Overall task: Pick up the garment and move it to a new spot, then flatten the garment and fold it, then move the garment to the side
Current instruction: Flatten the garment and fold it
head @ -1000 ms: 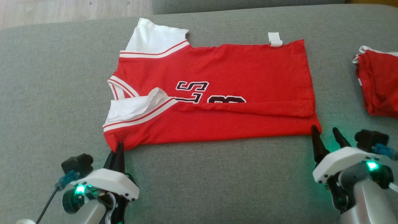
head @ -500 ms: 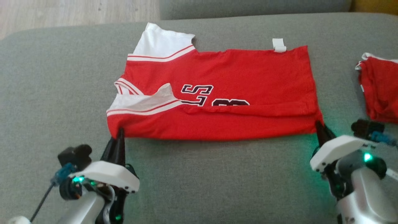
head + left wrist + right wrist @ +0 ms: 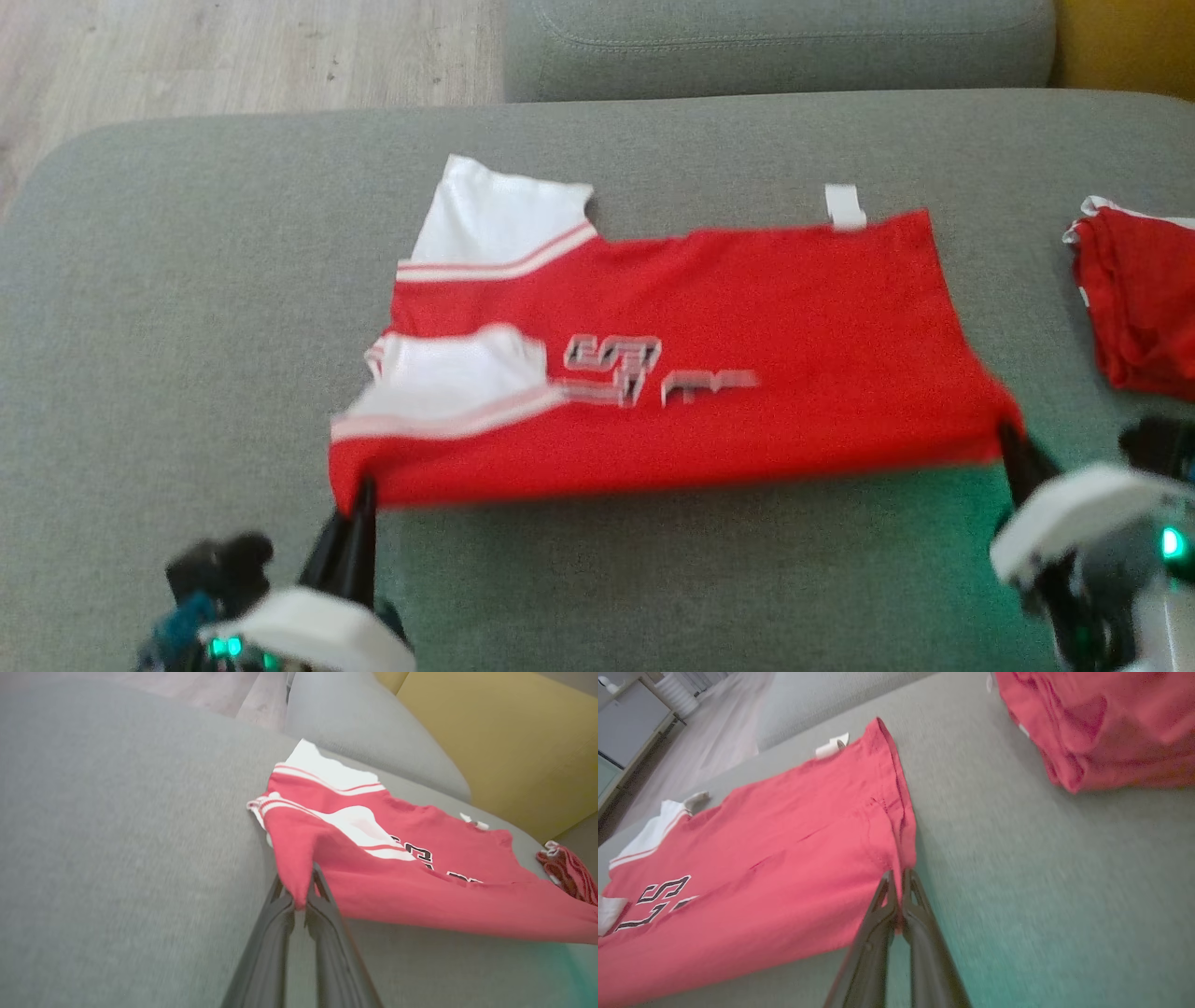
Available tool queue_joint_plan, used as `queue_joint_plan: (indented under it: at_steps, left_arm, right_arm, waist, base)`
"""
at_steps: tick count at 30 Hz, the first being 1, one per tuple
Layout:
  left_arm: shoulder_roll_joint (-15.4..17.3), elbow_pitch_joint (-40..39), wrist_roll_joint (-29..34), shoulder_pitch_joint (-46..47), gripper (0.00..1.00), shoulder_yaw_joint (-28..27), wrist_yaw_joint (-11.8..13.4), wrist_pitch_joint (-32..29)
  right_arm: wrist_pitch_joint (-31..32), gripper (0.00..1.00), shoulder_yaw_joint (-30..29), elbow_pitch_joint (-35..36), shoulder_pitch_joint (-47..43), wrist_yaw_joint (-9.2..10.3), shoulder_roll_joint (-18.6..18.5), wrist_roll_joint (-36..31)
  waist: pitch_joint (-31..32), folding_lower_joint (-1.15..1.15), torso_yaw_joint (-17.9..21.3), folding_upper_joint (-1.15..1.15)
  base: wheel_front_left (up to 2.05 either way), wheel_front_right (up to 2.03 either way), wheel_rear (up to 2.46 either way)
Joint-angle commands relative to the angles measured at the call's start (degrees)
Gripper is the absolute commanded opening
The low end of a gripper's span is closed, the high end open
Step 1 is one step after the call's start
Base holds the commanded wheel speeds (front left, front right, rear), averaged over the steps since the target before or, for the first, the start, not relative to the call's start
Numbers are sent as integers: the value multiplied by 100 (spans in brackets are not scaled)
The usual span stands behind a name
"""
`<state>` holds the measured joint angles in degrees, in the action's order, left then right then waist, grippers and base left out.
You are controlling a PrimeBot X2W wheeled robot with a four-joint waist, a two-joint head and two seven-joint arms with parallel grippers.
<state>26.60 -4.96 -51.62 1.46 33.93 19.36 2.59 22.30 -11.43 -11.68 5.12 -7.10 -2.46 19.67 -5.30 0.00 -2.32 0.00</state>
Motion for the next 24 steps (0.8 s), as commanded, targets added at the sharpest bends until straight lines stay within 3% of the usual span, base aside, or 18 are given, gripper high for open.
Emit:
queue_joint_plan:
  at_steps: [1,7,8,9,11,14,15,16,17,24]
  left_arm:
    - [124,-200,-53,15,0,-193,79,104]
    - [36,-102,-163,-552,0,-39,142,180]
    - [39,-73,-176,-620,0,-12,142,170]
    - [52,-39,-180,-675,0,10,149,159]
    - [68,24,-198,-750,0,22,164,150]
    - [90,85,-191,-764,0,8,172,170]
    - [107,108,-166,-748,28,-1,175,191]
    - [121,118,-144,-721,75,-8,171,206]
    - [132,112,-124,-683,100,-17,163,219]
    - [513,-106,268,145,100,-122,115,51]
  right_arm:
    - [8,0,111,336,-169,-39,-42,77]
    - [-186,0,238,456,-928,-39,-42,226]
    - [-253,7,266,451,-982,-39,-42,230]
    - [-320,29,262,426,-1030,-39,-42,217]
    - [-450,100,269,384,-1084,-39,-42,166]
    - [-551,100,275,333,-1097,-39,-42,135]
    - [-579,100,289,312,-1096,-39,-42,116]
    - [-605,100,299,302,-1090,-39,-42,106]
    - [-626,100,305,304,-1082,-39,-42,97]
    - [-784,100,203,606,-811,-39,-42,-90]
  waist:
    - [-3,0,7,0]
    - [-28,0,103,0]
    - [-28,0,130,0]
    - [-26,0,150,0]
    - [-25,0,184,0]
    - [-27,0,214,0]
    - [-27,0,228,0]
    - [-26,0,243,0]
    - [-27,0,256,0]
    - [-127,0,307,0]
  base:
    - [0,0,0]
    - [0,0,0]
    - [0,0,0]
    - [0,0,0]
    - [0,0,0]
    - [0,0,0]
    - [0,0,0]
    - [0,0,0]
    - [0,0,0]
    - [0,0,0]
